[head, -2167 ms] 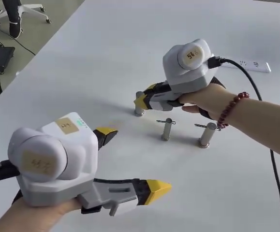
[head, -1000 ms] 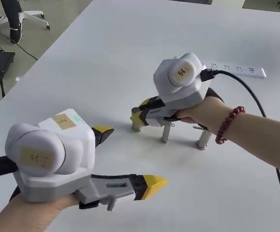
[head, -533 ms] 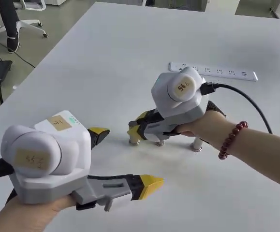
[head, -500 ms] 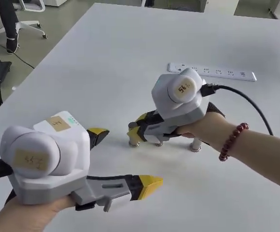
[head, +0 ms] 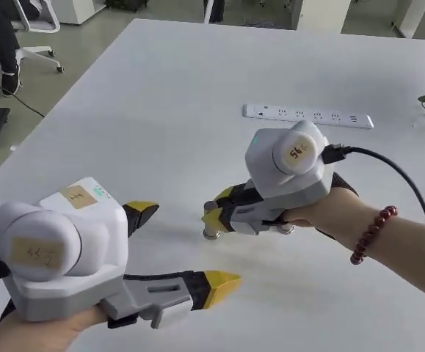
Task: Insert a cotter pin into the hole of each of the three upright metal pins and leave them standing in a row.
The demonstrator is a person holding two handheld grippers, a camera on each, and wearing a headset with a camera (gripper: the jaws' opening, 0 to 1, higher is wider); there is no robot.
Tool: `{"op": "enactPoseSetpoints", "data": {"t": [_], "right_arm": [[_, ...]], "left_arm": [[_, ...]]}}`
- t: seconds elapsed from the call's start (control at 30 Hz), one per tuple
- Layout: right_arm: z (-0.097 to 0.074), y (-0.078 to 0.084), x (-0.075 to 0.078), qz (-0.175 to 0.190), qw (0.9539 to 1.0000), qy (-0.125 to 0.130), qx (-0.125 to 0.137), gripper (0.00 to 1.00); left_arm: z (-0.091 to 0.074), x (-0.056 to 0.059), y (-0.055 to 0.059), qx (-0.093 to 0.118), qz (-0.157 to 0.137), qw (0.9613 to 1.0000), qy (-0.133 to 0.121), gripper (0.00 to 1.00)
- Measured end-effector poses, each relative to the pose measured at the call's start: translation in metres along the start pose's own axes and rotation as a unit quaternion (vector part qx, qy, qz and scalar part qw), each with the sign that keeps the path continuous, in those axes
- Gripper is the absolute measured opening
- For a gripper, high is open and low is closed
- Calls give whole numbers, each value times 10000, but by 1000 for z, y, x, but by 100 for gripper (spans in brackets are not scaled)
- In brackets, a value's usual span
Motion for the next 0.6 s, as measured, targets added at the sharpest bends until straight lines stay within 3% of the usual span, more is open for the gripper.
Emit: {"op": "enactPoseSetpoints", "data": {"t": [0.6], "right_arm": [[-30, 34, -3, 379, 9988, 315, 5, 8]], "left_arm": [[2, 15, -4, -63, 148, 9998, 111, 83]]}}
Point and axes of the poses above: the centre of the closed fingertips' face, and the gripper's own axes: z roughly forward along the fingers, x roughly to its right, y roughly out of its underside, the point moved 10 cm from there along -z, roughly backward along the fingers, and after that the axes turned 9 degrees about -x, right-handed, at the moved point
